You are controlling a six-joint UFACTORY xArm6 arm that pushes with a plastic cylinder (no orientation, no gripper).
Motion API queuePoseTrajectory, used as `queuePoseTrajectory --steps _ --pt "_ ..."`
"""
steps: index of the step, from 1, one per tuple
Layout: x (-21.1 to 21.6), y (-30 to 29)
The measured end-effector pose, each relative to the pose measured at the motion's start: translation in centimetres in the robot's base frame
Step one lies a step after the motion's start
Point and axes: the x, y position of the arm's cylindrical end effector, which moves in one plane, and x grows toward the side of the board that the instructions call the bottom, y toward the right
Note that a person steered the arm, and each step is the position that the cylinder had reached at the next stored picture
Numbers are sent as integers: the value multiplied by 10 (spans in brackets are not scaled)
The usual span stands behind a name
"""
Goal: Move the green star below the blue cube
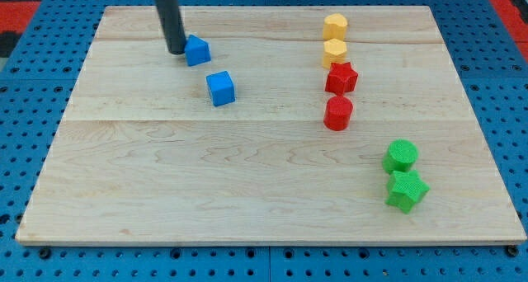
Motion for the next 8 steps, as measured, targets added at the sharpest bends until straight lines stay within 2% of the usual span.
queuePoseTrajectory --steps 1,2,3,4,5,6,8 --pt "16 10" --pt "36 -26" --pt "97 -48" --pt "195 -51" --pt "261 53" --pt "319 119" --pt "320 283"
